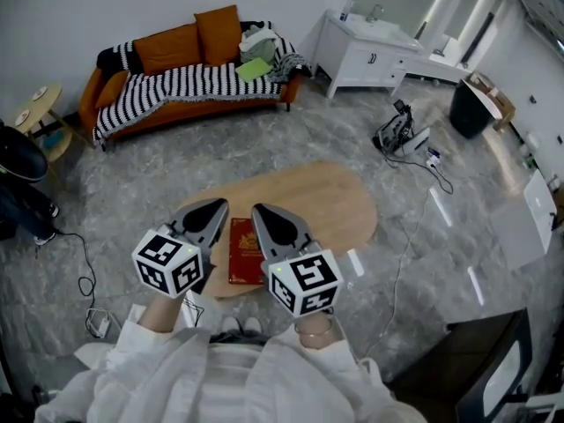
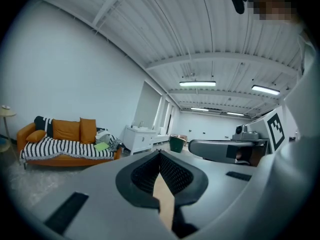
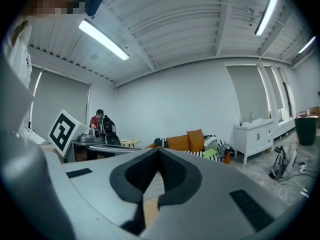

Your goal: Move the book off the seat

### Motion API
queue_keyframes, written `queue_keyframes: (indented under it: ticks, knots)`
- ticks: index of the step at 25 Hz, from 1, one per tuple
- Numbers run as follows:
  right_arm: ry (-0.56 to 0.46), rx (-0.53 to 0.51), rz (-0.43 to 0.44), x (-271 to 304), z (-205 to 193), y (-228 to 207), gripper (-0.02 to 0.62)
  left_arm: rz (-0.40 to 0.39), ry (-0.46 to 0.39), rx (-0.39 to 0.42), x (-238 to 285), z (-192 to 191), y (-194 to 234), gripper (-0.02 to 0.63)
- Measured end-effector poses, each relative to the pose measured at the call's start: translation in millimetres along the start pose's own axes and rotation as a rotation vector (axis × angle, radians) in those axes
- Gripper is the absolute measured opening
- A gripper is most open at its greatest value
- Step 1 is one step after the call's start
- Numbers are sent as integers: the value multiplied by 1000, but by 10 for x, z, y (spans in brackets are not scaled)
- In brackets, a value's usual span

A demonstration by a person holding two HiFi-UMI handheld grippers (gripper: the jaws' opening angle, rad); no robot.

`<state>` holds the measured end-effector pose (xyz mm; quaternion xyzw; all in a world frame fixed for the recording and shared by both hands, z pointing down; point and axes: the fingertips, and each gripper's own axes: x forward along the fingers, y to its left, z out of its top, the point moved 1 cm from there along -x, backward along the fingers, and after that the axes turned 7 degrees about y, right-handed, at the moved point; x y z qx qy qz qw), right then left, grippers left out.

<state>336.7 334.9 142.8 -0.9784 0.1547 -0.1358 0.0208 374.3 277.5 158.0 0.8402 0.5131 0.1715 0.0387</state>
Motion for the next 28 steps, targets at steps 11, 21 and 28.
queue_keyframes:
  ticks: [11, 21, 28]
  knots:
    - [7, -8, -5, -11, -40, -25, 11, -15, 4, -17, 65, -45, -47, 5]
    - [13, -13, -15, -13, -27, -46, 11, -15, 7, -21, 69, -51, -51, 5]
    - [-1, -20, -16, -74, -22, -76, 11, -15, 10, -12, 112, -69, -106, 5]
